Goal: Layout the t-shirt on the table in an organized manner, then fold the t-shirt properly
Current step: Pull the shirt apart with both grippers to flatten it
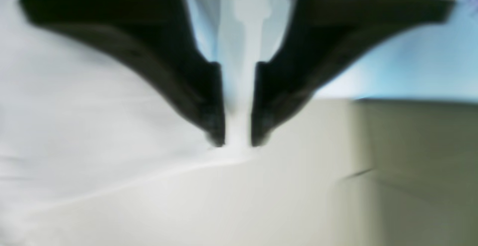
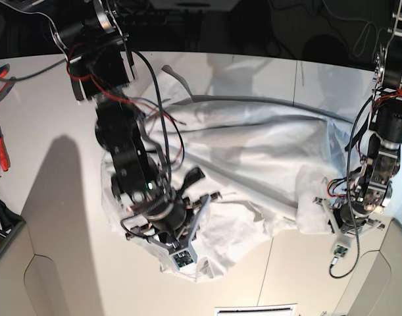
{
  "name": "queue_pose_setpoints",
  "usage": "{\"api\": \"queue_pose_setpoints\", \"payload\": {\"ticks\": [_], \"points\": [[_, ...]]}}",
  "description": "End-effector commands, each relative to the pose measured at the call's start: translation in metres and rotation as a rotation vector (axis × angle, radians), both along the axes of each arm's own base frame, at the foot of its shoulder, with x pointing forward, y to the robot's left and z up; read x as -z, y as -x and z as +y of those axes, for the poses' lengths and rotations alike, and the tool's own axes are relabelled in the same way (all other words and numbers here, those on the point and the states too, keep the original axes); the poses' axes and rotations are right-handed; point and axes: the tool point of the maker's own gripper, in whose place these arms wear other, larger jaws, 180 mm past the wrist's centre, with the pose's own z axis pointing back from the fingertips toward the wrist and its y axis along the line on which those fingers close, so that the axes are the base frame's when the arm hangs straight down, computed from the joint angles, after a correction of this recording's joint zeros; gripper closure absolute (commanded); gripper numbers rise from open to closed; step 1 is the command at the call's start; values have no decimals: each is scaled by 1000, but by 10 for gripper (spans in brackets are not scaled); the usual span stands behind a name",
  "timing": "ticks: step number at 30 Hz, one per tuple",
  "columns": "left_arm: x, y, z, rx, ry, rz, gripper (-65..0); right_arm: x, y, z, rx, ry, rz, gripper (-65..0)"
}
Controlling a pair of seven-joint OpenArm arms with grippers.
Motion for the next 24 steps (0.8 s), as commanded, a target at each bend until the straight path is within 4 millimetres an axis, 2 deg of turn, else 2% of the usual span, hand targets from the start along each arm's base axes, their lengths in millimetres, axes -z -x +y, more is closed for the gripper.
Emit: {"api": "queue_pose_setpoints", "payload": {"ticks": [1, 4, 7, 10, 13, 16, 19, 22, 24], "points": [[-22, -13, 5, 19, 3, -44, 0, -20, -20, 17, -23, -39, -55, 0], [-12, -5, -14, 91, 75, 22, 0, 1, -38, 36, -104, -61, -17, 0], [-3, 3, -22, 119, 97, 78, 0, 33, -49, 22, -100, 0, 32, 0], [-1, 7, -14, 99, 85, 78, 0, 69, -44, -1, -83, 88, 97, 0], [-3, 4, -2, 35, 61, 53, 0, 98, -36, -39, 4, 175, 147, 0], [-7, 0, 9, -25, 39, 24, 0, 115, -31, -89, 155, 215, 174, 0], [-6, 2, 20, -69, 4, 13, 0, 126, -24, -142, 332, 235, 214, 0], [-4, 5, 29, -102, -48, -1, 0, 126, -21, -189, 511, 233, 218, 0], [-4, 6, 35, -122, -75, -21, 0, 127, -18, -205, 583, 202, 232, 0]]}}
